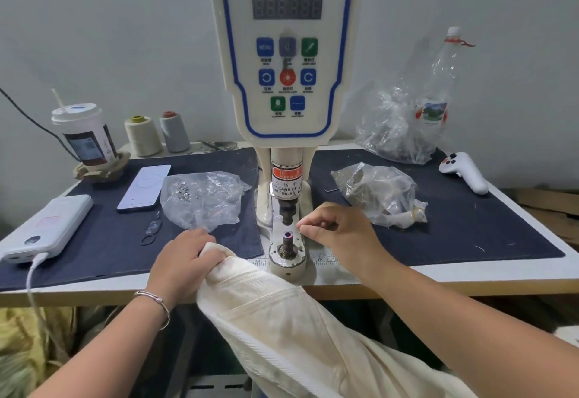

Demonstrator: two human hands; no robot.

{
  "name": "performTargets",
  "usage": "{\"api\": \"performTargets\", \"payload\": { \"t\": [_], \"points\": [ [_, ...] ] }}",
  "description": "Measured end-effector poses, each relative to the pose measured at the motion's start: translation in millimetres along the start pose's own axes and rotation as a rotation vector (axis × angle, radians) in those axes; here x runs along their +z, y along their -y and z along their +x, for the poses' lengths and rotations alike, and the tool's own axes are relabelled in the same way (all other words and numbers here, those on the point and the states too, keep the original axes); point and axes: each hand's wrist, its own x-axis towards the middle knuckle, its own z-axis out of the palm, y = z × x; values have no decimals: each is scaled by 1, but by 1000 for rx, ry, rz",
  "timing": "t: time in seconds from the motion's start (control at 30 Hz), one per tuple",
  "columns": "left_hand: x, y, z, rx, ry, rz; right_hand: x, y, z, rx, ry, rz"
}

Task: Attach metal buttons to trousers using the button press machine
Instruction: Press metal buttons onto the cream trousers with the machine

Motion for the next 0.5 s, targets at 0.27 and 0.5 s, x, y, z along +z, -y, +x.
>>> {"api": "performTargets", "payload": {
  "t": [0.27,0.5],
  "points": [
    [1,0,2,14,9,-2,10,-3,8,61,62,68],
    [0,-1,2,-1,9,-1,12,-3,14,-13,76,-3]
  ]
}}
